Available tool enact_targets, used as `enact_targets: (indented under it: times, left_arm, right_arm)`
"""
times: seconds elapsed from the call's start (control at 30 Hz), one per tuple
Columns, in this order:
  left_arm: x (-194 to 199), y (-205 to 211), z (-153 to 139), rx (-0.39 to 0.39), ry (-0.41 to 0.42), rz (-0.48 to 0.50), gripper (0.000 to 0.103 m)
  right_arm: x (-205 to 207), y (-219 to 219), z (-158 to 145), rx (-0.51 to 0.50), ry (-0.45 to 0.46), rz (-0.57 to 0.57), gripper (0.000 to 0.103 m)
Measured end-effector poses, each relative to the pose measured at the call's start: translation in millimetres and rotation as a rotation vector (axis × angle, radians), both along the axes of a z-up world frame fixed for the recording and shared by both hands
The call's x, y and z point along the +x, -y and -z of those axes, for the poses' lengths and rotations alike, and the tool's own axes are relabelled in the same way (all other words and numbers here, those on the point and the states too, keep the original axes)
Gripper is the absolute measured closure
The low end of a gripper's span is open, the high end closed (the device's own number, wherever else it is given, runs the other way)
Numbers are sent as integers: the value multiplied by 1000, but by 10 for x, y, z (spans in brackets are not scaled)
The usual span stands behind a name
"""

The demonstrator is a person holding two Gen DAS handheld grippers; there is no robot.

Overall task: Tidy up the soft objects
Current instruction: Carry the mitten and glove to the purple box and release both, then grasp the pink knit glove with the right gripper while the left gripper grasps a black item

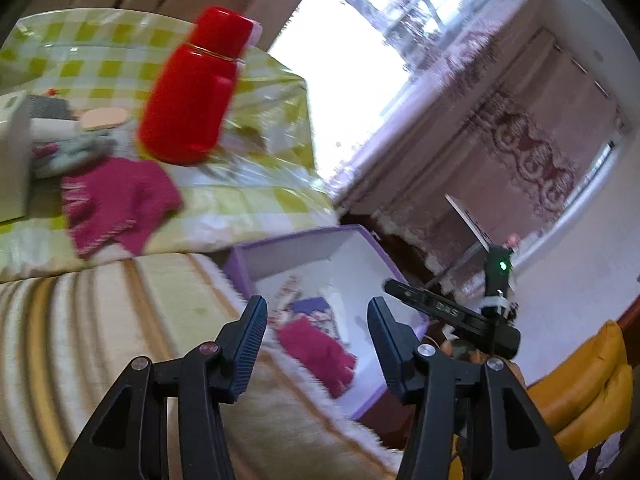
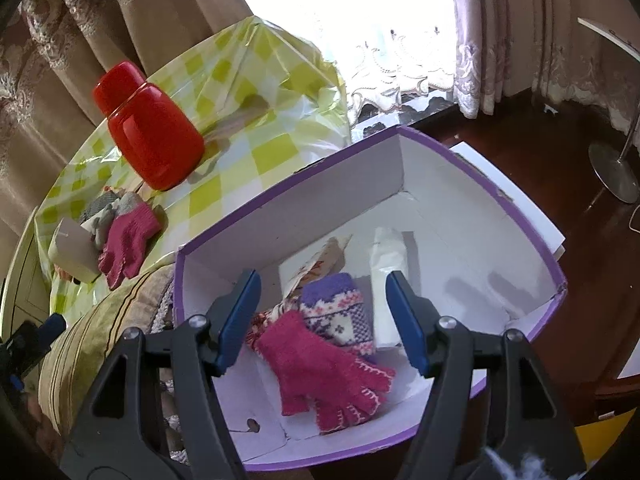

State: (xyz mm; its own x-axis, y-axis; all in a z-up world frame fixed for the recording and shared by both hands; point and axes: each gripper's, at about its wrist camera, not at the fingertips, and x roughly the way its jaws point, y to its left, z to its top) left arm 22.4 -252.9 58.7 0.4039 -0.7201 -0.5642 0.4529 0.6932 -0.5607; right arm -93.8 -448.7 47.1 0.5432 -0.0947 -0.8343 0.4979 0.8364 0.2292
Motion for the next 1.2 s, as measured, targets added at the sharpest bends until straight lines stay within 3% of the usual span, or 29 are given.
enact_targets:
  times: [0.27,0.53,0.97,1.2]
  left_arm:
    - [118,-794,95,-27,-39,-208,49]
    - [141,-1283,127,-21,-35,-345,49]
    - [364,-2116,96,67,-12,-560,49]
    - [745,-2500,217,188,-62,-596,49]
  right_arm:
    - [271,-400,1,54,3,-123,34]
    - [733,-1042,-24,33,-5,-290,34]
    - [1458,-1841,45,-144,-50,-506,34]
    - [1745,-2128,195,-172,-84,-585,34]
